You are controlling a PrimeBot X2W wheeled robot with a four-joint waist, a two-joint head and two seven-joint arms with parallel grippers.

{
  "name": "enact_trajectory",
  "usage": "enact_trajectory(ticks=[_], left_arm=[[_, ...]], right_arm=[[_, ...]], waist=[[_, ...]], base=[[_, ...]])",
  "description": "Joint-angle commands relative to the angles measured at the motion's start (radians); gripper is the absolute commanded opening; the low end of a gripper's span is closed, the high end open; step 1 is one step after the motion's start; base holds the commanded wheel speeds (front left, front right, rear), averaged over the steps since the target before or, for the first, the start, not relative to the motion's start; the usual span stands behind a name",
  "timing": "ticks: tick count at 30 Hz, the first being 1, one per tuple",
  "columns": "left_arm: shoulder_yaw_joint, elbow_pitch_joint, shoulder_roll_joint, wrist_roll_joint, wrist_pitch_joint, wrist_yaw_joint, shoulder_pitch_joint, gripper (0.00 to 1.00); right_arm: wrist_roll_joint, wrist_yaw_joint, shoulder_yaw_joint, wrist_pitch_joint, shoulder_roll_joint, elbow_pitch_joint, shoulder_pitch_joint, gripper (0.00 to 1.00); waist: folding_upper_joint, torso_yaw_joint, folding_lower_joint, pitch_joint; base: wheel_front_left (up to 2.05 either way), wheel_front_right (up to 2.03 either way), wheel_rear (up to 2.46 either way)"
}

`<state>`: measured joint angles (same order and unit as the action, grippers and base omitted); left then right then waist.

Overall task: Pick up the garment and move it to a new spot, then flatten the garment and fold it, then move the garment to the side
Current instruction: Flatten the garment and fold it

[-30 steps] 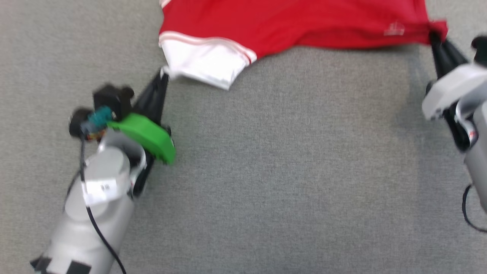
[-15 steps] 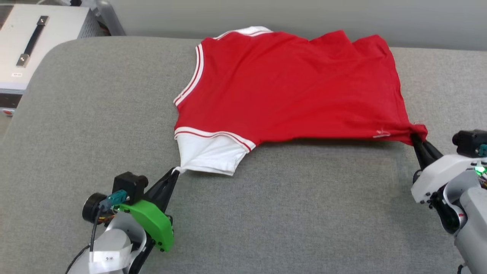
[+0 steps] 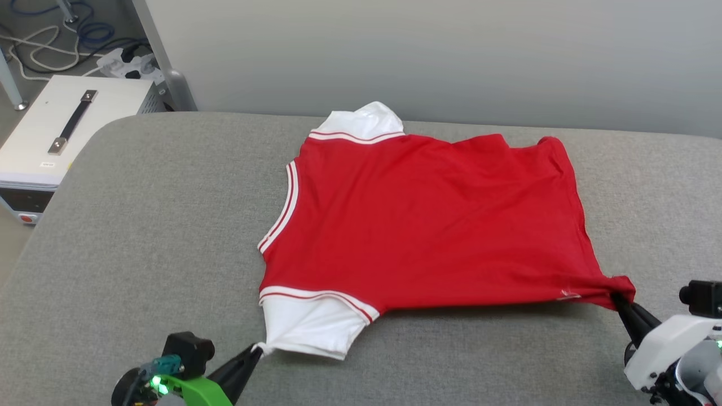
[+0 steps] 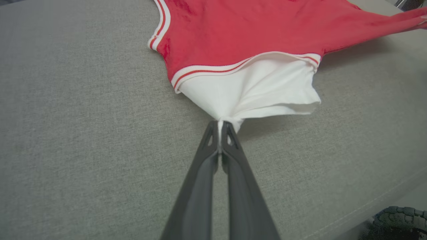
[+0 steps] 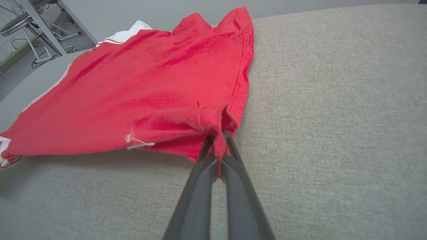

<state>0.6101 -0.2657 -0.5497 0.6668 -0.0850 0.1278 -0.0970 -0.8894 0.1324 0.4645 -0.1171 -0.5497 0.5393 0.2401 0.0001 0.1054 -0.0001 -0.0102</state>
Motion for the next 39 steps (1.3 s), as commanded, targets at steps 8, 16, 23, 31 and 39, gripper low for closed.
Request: enact_trajectory(ticks=[8,16,23,31,39], left_arm=[[0.028,0.148,-0.082,0.069,0.114,0.0,0.127,0.0],[0.056,0.263,-0.15,0.142,0.208,-0.001,0.213,0.0],[0.037,0.32,-0.169,0.155,0.205,-0.022,0.224,0.0],[-0.045,0.35,-0.167,0.158,0.165,-0.039,0.108,0.0],[-0.067,0.315,-0.138,0.142,0.177,-0.034,-0.045,0.0]], right_arm=[[-0.024,-0.002,-0.036,0.062,-0.05,-0.125,-0.177,0.0],[-0.034,-0.002,-0.103,0.147,-0.066,-0.253,-0.339,0.0],[-0.002,-0.002,-0.183,0.182,-0.053,-0.35,-0.422,0.0],[0.053,-0.002,-0.275,0.233,-0.04,-0.462,-0.399,0.0],[0.1,-0.002,-0.291,0.303,-0.024,-0.499,-0.303,0.0]], waist=[[-0.0001,-0.01,0.0001,0.049],[-0.0001,-0.019,0.0001,0.07],[-0.0001,-0.025,0.0001,0.059],[-0.0001,-0.033,0.0001,0.007],[-0.0001,-0.048,0.0001,-0.077]], base=[[0.0,0.0,0.0],[0.0,0.0,0.0],[0.0,0.0,0.0],[0.0,0.0,0.0],[0.0,0.0,0.0]])
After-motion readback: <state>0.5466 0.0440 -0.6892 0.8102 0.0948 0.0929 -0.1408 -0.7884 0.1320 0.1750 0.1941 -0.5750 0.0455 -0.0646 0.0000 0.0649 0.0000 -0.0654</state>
